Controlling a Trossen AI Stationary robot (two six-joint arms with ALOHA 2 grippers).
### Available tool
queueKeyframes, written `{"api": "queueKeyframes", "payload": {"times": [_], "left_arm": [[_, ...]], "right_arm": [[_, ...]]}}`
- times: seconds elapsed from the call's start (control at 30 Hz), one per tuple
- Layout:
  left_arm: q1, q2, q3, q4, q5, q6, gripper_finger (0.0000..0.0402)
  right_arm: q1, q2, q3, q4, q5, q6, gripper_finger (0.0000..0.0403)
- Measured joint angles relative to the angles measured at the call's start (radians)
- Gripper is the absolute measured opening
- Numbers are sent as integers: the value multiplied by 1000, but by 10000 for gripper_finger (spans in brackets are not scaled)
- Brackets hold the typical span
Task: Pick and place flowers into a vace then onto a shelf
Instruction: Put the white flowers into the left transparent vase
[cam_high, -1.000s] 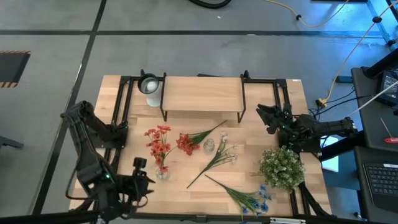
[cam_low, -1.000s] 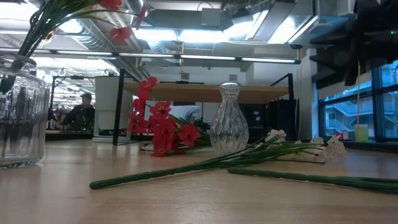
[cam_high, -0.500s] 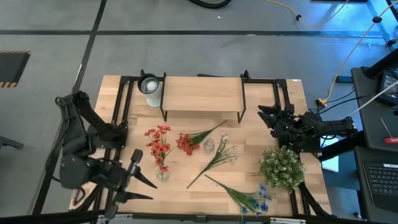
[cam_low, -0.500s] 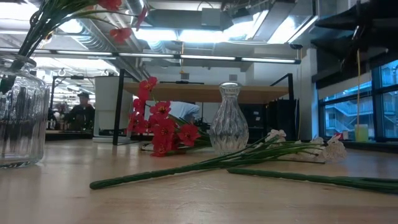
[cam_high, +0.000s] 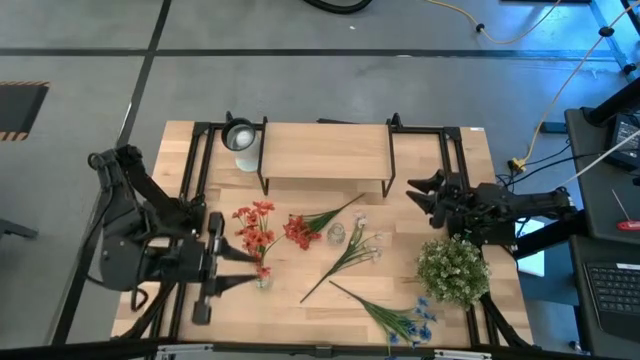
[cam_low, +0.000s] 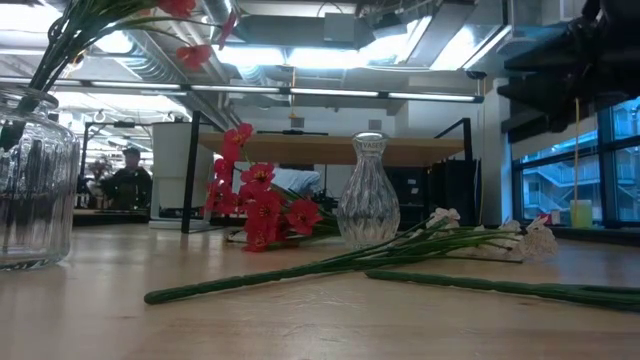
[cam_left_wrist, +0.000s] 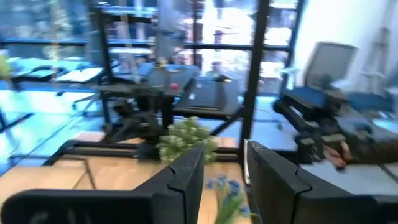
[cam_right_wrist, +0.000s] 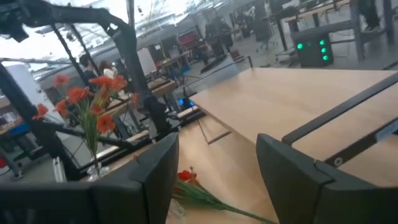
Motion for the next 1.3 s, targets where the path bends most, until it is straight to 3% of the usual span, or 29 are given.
{"api": "queueKeyframes", "payload": {"times": [0.3,0.5,0.63,0.77,1.0,1.3], "left_arm": [[50,-33,0,-29,-35,-101,89],[103,-39,0,-31,-133,-144,82],[127,-50,0,-57,-165,-171,82],[148,-62,0,-133,-142,-238,81],[181,-62,0,-204,-135,-251,81],[214,-62,0,-218,-45,-251,79]], "right_arm": [[0,44,0,5,-15,1,216],[0,94,0,66,-150,-3,216],[0,183,57,30,-167,-27,216],[2,334,215,-46,-205,-127,216],[42,703,569,-387,-224,-262,216],[145,1192,859,-520,-280,-497,216]]}}
